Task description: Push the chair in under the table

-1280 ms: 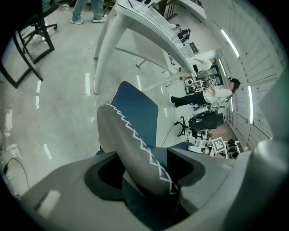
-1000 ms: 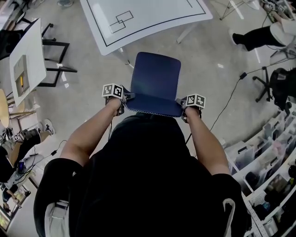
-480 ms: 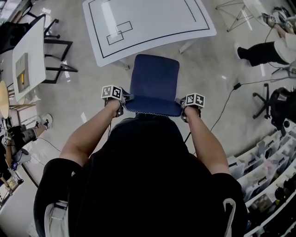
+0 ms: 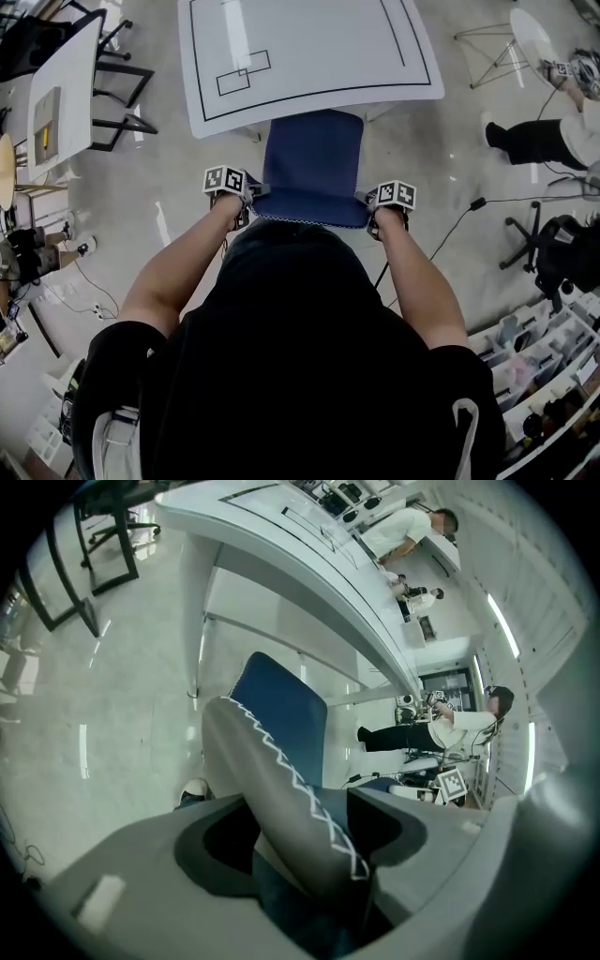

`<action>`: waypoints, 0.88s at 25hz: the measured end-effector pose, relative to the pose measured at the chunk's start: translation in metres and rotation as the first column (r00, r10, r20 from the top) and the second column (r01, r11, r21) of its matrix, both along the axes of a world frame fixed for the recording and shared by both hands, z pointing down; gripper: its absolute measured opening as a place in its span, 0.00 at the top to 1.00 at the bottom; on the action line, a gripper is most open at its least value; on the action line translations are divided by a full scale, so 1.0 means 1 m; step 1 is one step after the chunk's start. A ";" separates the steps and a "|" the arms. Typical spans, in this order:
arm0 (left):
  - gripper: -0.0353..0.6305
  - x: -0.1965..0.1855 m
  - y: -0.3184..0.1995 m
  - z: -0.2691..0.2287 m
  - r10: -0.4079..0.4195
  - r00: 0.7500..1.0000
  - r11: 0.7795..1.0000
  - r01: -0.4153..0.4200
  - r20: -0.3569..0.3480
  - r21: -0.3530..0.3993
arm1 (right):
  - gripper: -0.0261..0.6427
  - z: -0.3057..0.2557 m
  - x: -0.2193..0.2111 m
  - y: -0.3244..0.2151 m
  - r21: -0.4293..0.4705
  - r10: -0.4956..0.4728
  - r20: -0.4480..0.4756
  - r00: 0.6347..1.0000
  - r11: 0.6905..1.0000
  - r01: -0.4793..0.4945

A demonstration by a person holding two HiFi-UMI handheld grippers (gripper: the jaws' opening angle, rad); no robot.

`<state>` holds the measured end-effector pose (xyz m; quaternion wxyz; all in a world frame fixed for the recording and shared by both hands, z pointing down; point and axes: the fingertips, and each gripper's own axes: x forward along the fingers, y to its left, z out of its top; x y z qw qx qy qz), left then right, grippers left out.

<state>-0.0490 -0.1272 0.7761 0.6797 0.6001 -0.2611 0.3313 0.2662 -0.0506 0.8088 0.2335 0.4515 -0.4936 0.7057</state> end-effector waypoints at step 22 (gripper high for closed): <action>0.52 0.010 -0.088 0.005 -0.054 0.997 0.998 0.053 -0.049 -0.028 | 0.58 -0.005 0.013 -0.114 -0.015 -0.050 -0.019 0.999 0.999 0.049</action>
